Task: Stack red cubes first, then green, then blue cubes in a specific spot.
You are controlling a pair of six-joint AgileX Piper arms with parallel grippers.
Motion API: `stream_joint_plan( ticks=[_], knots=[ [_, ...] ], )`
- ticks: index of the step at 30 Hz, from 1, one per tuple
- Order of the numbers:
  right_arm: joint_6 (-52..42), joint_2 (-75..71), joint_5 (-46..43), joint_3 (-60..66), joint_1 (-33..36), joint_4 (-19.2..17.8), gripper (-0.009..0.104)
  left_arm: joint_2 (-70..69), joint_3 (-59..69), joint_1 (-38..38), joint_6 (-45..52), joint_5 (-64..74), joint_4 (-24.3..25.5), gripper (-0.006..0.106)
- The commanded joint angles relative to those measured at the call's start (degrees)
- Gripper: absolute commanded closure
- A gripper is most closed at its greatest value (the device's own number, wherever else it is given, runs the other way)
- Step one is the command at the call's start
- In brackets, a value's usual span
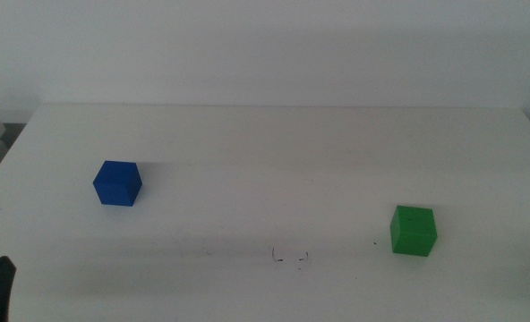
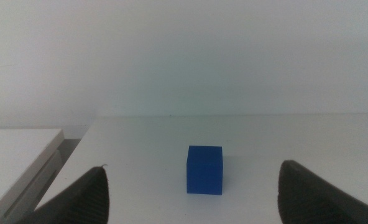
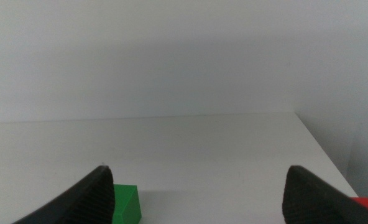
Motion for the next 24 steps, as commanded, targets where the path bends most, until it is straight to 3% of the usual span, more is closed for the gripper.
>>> stream_joint_plan(
  ticks=[1, 11, 14, 24],
  knots=[
    [-0.4, 0.2, -0.6, -0.2, 0.0, -0.2, 0.002, -0.2, 0.0, 0.1, 0.0, -0.8, -0.1, 0.01],
    [0.7, 0.2, -1.1, -0.2, 0.0, -0.3, 0.002, -0.2, 0.0, 0.1, 0.0, -0.8, -0.1, 0.01],
    [0.3, 2.7, 1.5, -8.4, 0.0, -0.8, 0.002, -0.2, 0.0, 0.1, 0.0, -0.8, -0.1, 0.01],
    [0.1, 31.7, 50.1, -44.0, 0.0, 1.6, 0.002, -0.2, 0.0, 0.1, 0.0, -0.8, -0.1, 0.01]
  ],
)
